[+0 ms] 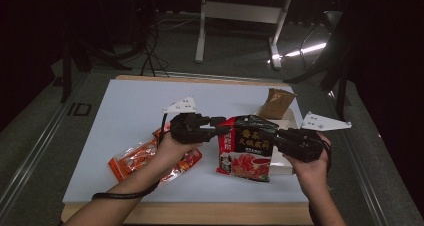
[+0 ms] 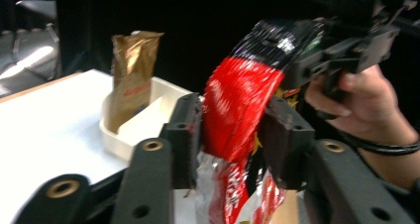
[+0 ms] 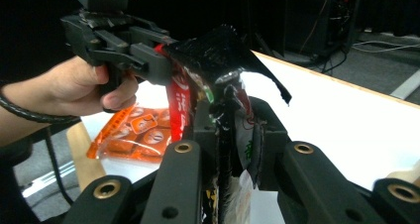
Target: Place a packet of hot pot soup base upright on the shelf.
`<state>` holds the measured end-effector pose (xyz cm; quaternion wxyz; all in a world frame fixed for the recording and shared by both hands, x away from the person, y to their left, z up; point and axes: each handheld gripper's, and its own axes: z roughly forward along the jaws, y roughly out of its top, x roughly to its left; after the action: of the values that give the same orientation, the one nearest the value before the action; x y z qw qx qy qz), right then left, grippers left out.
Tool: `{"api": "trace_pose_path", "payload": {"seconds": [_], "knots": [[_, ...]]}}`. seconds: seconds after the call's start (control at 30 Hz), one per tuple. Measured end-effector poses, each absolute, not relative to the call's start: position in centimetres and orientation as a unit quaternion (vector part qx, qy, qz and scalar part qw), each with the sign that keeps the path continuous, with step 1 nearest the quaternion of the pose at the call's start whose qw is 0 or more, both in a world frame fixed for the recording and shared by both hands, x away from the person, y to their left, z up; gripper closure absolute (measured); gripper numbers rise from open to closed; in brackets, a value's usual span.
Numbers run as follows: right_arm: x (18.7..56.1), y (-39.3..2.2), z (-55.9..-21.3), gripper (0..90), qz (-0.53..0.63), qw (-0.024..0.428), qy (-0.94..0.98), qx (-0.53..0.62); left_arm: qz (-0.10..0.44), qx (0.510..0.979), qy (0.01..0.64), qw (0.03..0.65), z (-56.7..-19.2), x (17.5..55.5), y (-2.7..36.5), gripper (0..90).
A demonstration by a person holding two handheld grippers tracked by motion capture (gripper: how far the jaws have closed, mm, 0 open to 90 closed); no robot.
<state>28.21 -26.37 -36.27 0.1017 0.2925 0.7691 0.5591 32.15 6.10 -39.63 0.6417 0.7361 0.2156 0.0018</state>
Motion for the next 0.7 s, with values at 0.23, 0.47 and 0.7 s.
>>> {"api": "trace_pose_path", "payload": {"seconds": [0.23,0.47,0.7], "knots": [[28.1,-26.7,-35.7,77.1,0.562,0.105,0.768,0.289,0.023,0.734,0.227,0.640,-39.0,31.3,6.3,38.0],[28.3,-26.9,-35.0,77.1,0.565,0.118,0.764,0.289,0.030,0.732,0.231,0.640,-39.2,31.2,7.1,13.1],[28.6,-27.6,-34.0,77.0,0.573,0.127,0.755,0.291,0.039,0.722,0.254,0.642,-40.0,31.1,8.4,1.3]]}}
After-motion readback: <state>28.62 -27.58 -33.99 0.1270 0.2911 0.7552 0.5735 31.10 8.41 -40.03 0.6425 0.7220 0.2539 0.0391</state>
